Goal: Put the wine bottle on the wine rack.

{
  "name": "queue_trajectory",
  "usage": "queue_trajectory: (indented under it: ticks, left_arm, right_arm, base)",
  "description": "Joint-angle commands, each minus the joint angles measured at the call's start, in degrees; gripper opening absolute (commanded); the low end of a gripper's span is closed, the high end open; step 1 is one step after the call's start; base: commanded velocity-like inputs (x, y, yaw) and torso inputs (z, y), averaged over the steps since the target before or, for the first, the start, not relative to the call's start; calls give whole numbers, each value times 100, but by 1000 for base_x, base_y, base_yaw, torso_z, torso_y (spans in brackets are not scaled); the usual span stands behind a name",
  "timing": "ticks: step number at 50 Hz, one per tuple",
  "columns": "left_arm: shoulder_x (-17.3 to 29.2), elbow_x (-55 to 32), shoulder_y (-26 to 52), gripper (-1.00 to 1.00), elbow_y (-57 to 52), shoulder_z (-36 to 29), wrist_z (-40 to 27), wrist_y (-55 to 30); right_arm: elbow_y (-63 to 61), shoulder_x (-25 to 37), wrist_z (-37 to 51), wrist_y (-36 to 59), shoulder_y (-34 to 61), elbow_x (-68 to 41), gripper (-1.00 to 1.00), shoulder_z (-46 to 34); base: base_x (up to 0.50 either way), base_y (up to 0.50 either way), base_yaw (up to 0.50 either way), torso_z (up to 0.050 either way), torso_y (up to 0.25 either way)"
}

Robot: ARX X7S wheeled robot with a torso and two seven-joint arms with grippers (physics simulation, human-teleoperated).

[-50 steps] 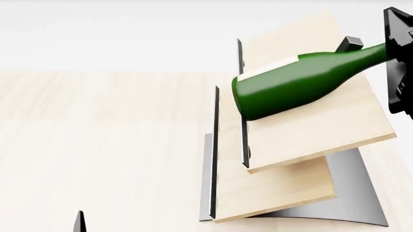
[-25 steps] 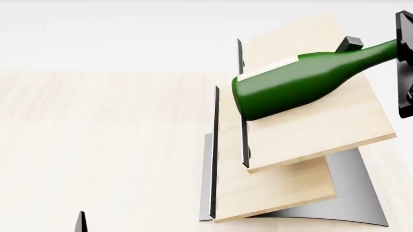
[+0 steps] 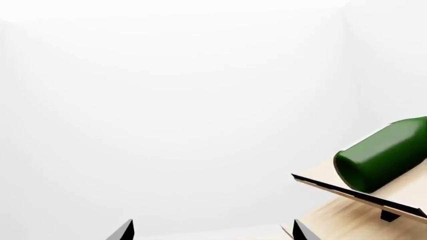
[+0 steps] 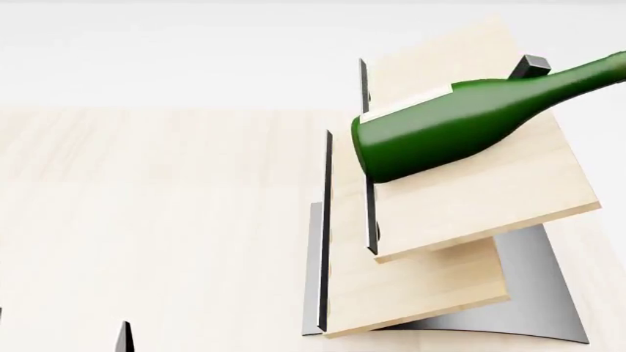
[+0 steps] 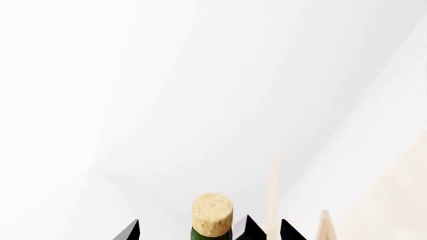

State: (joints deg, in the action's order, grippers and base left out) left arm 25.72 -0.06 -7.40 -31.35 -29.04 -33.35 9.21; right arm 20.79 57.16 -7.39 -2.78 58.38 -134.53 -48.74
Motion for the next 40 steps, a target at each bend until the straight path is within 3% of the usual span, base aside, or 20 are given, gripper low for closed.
queue_trajectory:
  ticks: [1,17,33,35,40]
  left_arm:
    - [3,10,11,100,9,-20,-8,-3]
    - [20,2,16,100,-19,-29,-24,-21]
    - [18,54,7,100,-12,-87,-38,0]
    - [23,45,7,100,-27,-84,-39,-12]
    - [17,60,18,100,-24,-105,-38,-25]
  right_arm:
    - [-748,425,38,-571,-500,-7,100,199]
    - [-2814,1422,558,-2579,-1545,764,100,466]
    - [-4457,2664,1882,-5448,-2526,3025,100,380]
    - [-4572,2688,2153,-5718,-3172,3577,100,1048]
    - [-4965,2284,2439,-5673,-6878,4388,100,5193]
  base:
    - [0,0,0,0,0]
    - [0,0,0,0,0]
    - [0,0,0,0,0]
    - [0,0,0,0,0]
    - [0,0,0,0,0]
